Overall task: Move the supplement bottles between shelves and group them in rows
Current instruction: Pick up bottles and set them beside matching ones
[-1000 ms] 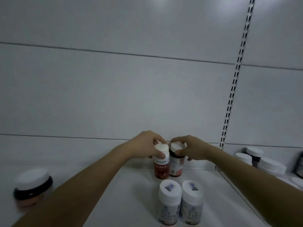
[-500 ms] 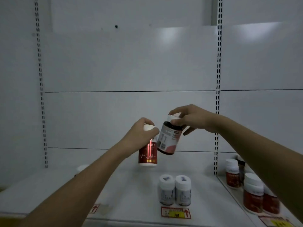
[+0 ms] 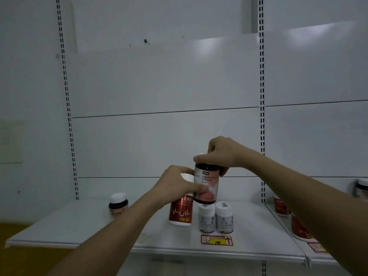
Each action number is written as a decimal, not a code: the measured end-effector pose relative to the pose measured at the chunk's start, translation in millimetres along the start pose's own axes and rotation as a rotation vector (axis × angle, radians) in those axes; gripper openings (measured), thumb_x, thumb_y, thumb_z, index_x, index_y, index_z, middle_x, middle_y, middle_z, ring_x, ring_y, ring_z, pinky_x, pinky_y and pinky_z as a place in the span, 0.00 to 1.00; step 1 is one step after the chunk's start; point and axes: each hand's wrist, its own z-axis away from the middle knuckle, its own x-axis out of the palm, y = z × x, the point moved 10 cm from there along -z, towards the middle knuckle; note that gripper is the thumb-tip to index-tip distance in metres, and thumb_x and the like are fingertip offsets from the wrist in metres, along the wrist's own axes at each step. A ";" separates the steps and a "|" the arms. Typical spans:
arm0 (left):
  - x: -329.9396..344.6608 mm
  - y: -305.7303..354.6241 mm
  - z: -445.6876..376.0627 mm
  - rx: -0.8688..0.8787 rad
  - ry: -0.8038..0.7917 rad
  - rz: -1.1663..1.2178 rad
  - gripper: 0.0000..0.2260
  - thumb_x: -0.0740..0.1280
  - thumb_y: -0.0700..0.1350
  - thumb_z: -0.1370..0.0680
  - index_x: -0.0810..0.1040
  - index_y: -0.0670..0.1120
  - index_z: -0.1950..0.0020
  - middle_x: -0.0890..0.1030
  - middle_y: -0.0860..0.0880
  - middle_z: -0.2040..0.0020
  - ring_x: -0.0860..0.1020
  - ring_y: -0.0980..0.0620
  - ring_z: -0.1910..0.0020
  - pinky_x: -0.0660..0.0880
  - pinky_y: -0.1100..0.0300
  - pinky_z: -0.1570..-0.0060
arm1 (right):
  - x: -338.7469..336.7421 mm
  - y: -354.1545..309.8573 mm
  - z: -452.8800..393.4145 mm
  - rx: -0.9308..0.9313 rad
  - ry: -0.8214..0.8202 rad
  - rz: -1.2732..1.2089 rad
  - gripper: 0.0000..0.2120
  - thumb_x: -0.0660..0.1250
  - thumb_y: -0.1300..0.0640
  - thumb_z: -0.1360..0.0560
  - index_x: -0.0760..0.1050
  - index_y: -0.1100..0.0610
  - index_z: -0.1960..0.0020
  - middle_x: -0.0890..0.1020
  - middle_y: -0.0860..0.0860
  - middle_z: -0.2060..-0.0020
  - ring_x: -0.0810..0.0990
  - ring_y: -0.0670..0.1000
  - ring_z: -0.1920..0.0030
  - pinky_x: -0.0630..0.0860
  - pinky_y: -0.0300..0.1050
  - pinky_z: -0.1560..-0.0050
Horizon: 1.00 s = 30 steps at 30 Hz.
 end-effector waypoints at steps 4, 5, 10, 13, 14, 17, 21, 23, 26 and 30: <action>-0.7 1.6 6.4 0.004 0.008 0.014 0.13 0.79 0.54 0.37 0.84 0.54 0.55 0.85 0.57 0.61 0.84 0.57 0.64 0.78 0.64 0.65 | 9.6 -0.4 3.7 0.087 -0.077 0.093 0.30 0.67 0.32 0.30 0.72 0.61 0.52 0.81 0.57 0.60 0.85 0.56 0.72 0.79 0.42 0.75; -2.3 1.1 8.2 0.003 0.011 0.006 0.12 0.79 0.53 0.36 0.84 0.54 0.55 0.85 0.56 0.62 0.84 0.57 0.64 0.79 0.64 0.64 | 13.0 -2.1 4.6 0.090 -0.124 0.099 0.32 0.65 0.31 0.29 0.72 0.61 0.49 0.81 0.57 0.58 0.85 0.56 0.68 0.80 0.43 0.73; -20.3 -5.2 20.3 -0.011 0.054 -0.003 0.12 0.80 0.52 0.36 0.85 0.54 0.54 0.85 0.57 0.61 0.84 0.57 0.64 0.78 0.65 0.66 | 13.7 -24.2 13.5 -0.042 -0.323 -0.103 0.21 0.62 0.49 0.20 0.69 0.52 0.29 0.79 0.52 0.45 0.84 0.54 0.55 0.82 0.43 0.63; -26.2 -6.0 28.6 -0.009 0.078 -0.022 0.13 0.80 0.53 0.37 0.84 0.56 0.55 0.85 0.59 0.62 0.83 0.60 0.65 0.76 0.68 0.68 | 16.1 -35.4 15.0 -0.100 -0.293 -0.065 0.18 0.64 0.47 0.20 0.77 0.57 0.36 0.82 0.54 0.51 0.84 0.53 0.60 0.82 0.42 0.65; -25.9 -6.2 31.7 -0.010 0.077 -0.025 0.13 0.80 0.53 0.37 0.84 0.56 0.55 0.85 0.60 0.63 0.83 0.61 0.65 0.75 0.69 0.69 | 18.3 -38.2 15.2 -0.088 -0.252 0.000 0.20 0.64 0.43 0.22 0.78 0.59 0.42 0.83 0.56 0.54 0.84 0.53 0.64 0.81 0.43 0.67; -24.4 -7.3 39.8 -0.019 0.061 -0.015 0.12 0.80 0.52 0.36 0.84 0.56 0.55 0.85 0.60 0.63 0.83 0.61 0.65 0.75 0.70 0.70 | 16.3 -43.8 14.8 -0.018 -0.061 0.279 0.33 0.58 0.30 0.26 0.75 0.62 0.56 0.81 0.57 0.65 0.81 0.52 0.74 0.76 0.42 0.74; -34.1 -9.7 45.5 -0.027 0.048 0.012 0.12 0.79 0.52 0.35 0.84 0.54 0.53 0.86 0.57 0.60 0.84 0.58 0.63 0.77 0.66 0.66 | 31.8 -49.7 20.4 -0.059 -0.268 0.071 0.26 0.54 0.34 0.22 0.72 0.53 0.37 0.79 0.53 0.47 0.82 0.54 0.57 0.81 0.47 0.66; -41.0 -12.0 44.5 -0.029 0.055 0.031 0.12 0.79 0.51 0.35 0.84 0.55 0.53 0.86 0.57 0.60 0.84 0.58 0.62 0.77 0.65 0.65 | 31.1 -55.1 29.3 -0.124 -0.400 -0.082 0.20 0.61 0.49 0.19 0.68 0.48 0.29 0.77 0.51 0.41 0.83 0.54 0.53 0.83 0.45 0.61; -40.6 -12.3 38.8 -0.017 0.046 0.022 0.12 0.80 0.52 0.35 0.83 0.58 0.55 0.85 0.60 0.61 0.83 0.60 0.63 0.77 0.68 0.68 | 23.0 -51.1 27.0 -0.143 -0.380 -0.143 0.21 0.67 0.59 0.23 0.71 0.52 0.30 0.79 0.52 0.43 0.85 0.53 0.55 0.83 0.44 0.59; -24.9 -13.9 27.6 0.012 -0.013 0.051 0.11 0.79 0.52 0.35 0.84 0.57 0.54 0.85 0.58 0.61 0.84 0.58 0.63 0.77 0.66 0.67 | 13.9 -44.3 18.3 -0.042 -0.077 0.285 0.31 0.65 0.32 0.28 0.76 0.61 0.48 0.82 0.55 0.60 0.83 0.54 0.67 0.78 0.43 0.73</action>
